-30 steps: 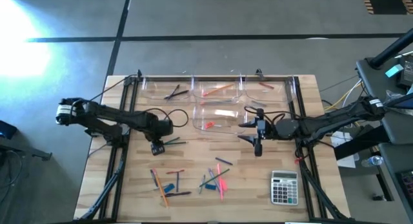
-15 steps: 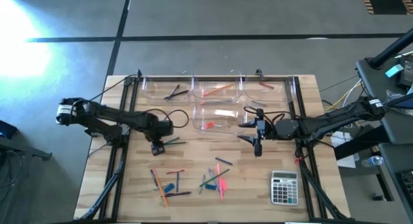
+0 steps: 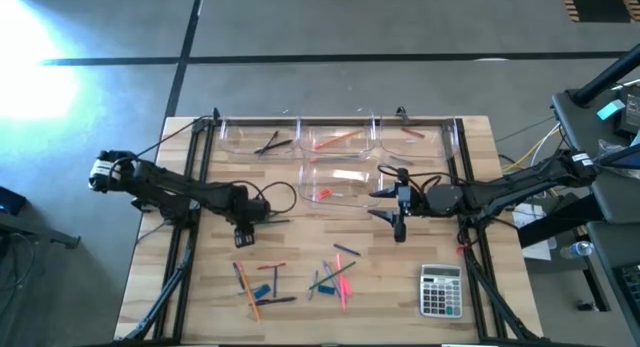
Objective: Sort crayons/erasers/pens/pencils in bins
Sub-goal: Put the green pencil into the top center transparent bin
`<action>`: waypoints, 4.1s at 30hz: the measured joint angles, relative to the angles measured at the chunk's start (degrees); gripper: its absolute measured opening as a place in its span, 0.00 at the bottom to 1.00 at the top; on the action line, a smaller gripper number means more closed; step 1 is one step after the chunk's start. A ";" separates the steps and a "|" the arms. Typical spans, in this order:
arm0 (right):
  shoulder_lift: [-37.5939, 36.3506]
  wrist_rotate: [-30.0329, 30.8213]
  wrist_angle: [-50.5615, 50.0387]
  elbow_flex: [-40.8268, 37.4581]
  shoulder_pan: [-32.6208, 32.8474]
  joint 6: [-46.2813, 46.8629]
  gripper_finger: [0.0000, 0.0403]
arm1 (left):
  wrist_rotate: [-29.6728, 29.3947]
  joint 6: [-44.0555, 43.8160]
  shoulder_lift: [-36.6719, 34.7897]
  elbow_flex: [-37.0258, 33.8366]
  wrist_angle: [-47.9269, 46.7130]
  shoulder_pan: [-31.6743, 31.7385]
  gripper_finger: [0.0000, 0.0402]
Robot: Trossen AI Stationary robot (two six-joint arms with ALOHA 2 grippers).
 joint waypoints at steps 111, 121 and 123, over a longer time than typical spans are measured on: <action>0.00 1.51 9.82 0.00 -0.02 1.88 0.50 | 4.87 47.47 24.53 52.39 -6.10 31.93 0.00; 0.00 1.49 9.73 0.00 -0.02 2.12 0.50 | 5.34 52.94 39.58 69.48 -7.60 34.30 0.01; 0.00 1.49 9.56 -0.02 -0.02 2.12 0.50 | 5.31 52.89 40.51 70.47 -7.56 34.94 0.04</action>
